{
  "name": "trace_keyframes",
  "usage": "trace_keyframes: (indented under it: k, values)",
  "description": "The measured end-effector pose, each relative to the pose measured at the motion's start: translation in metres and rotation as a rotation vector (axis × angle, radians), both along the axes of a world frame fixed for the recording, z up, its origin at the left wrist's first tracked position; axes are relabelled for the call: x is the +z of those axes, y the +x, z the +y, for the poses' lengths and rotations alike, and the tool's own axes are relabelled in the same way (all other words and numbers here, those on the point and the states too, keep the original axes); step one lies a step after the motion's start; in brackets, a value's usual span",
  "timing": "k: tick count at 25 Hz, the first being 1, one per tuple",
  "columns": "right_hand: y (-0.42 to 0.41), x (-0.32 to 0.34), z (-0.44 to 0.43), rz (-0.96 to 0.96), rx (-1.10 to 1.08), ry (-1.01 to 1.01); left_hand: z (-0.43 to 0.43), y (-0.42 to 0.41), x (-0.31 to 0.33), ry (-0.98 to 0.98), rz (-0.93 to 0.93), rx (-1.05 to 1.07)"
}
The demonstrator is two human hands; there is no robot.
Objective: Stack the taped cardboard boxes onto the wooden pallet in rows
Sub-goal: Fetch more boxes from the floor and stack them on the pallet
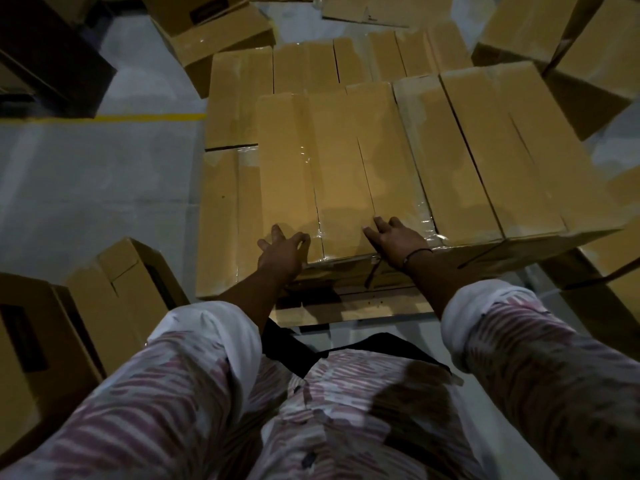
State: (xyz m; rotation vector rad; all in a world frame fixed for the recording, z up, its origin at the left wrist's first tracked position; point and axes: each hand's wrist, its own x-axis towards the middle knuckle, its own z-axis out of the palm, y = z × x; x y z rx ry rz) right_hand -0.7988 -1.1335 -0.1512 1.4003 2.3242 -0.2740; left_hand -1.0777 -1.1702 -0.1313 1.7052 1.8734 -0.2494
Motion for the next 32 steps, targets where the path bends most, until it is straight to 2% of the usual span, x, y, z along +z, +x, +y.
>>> trace_keyframes:
  k: [4,7,11,13,15,21,27,32]
  values:
    - [-0.003,0.0,-0.002,0.002,-0.031,0.002,0.0,-0.007,-0.001,-0.015,0.022,-0.038]
    - [-0.018,0.022,-0.006,-0.006,-0.054,-0.025,-0.001,-0.022,0.023,-0.077,0.052,-0.192]
    - [-0.063,0.077,-0.021,0.215,-0.171,0.014,-0.024,-0.038,0.072,0.016,0.095,-0.167]
    - [-0.088,0.108,-0.026,0.367,-0.214,0.085,-0.037,-0.049,0.103,0.055,0.097,-0.124]
    - [-0.118,0.137,-0.031,0.474,-0.167,0.113,-0.057,-0.068,0.132,0.061,0.074,-0.024]
    - [-0.196,0.206,-0.076,0.702,-0.018,0.019,-0.165,-0.131,0.187,0.054,0.016,0.295]
    - [-0.28,0.232,-0.119,0.736,0.167,-0.072,-0.25,-0.195,0.195,0.089,0.02,0.506]
    - [-0.374,0.225,-0.138,0.757,0.198,-0.149,-0.29,-0.269,0.187,0.074,0.009,0.599]
